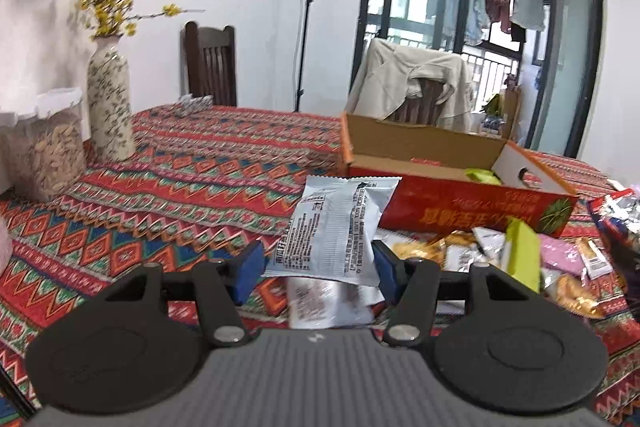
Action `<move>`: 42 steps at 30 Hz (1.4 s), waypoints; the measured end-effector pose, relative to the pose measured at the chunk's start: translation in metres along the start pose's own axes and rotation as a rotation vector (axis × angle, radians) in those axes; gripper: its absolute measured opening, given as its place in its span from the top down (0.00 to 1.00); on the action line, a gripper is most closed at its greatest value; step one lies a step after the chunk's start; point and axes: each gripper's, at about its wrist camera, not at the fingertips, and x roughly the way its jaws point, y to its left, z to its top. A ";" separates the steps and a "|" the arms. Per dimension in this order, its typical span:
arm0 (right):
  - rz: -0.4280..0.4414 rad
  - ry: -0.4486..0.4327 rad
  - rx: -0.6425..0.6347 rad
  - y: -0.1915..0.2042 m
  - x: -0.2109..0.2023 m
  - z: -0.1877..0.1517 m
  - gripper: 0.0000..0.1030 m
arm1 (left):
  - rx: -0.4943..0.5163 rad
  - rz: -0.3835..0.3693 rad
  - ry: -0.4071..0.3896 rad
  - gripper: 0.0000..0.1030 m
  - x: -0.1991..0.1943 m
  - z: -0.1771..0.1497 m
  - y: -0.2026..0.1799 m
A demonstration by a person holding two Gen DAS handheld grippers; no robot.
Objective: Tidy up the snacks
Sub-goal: 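Lift the red-wrapped bars with the right gripper while the left lifts the white packet, then lower both held packets into the cardboard box and open both grippers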
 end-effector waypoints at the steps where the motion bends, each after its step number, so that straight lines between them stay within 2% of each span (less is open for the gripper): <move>1: 0.001 -0.002 0.000 -0.001 -0.001 0.000 0.38 | 0.003 -0.005 -0.005 0.43 0.000 0.002 -0.004; 8: 0.012 -0.010 -0.008 0.004 0.000 0.006 0.38 | 0.024 -0.044 -0.047 0.43 0.006 0.021 -0.027; 18: 0.005 -0.091 -0.076 0.009 0.017 0.051 0.38 | 0.059 -0.060 -0.091 0.43 0.024 0.054 -0.055; 25: -0.001 -0.114 -0.090 0.013 0.051 0.089 0.38 | 0.087 -0.061 -0.111 0.43 0.048 0.077 -0.077; 31: 0.000 -0.124 -0.059 0.018 0.090 0.116 0.38 | 0.064 -0.055 -0.111 0.43 0.077 0.089 -0.090; 36: 0.002 -0.115 -0.011 0.020 0.125 0.127 0.38 | 0.044 -0.037 -0.128 0.43 0.099 0.102 -0.096; 42: 0.003 -0.097 0.037 0.014 0.158 0.123 0.38 | 0.015 -0.006 -0.121 0.43 0.129 0.110 -0.095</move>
